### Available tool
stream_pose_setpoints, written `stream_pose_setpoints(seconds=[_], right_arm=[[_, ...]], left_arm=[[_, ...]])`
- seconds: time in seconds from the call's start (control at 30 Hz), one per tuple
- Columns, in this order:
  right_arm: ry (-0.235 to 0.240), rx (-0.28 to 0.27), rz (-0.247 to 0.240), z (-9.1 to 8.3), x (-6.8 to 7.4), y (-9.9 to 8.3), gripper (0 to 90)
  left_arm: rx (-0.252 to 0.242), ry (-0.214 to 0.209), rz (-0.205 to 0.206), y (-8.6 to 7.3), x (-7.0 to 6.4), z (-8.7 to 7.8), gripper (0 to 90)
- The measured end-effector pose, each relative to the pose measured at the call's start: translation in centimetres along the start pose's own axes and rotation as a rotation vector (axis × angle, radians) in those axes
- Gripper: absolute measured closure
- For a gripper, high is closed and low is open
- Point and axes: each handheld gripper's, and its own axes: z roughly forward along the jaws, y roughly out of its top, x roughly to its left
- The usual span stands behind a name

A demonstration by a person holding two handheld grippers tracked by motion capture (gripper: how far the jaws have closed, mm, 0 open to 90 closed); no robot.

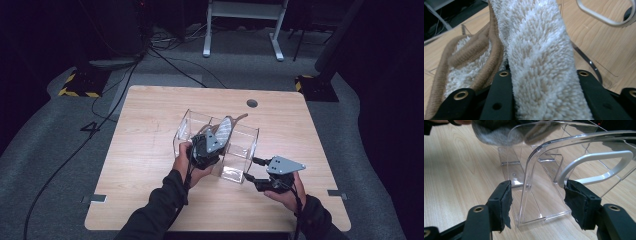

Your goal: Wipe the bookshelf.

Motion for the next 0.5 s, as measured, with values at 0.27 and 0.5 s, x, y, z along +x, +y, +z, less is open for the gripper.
stream_pose_setpoints(seconds=[0.27, 0.5], right_arm=[[0.004, 0.000, 0.001, 0.00, 0.03, -0.01, 39.1], [0.006, 0.001, 0.002, 0.02, 0.04, -0.02, 39.1]], left_arm=[[0.003, 0.012, -0.002, -0.58, -0.43, 0.54, 66.6], [0.018, 0.042, 0.041, -0.86, -0.96, 0.59, 66.5]])
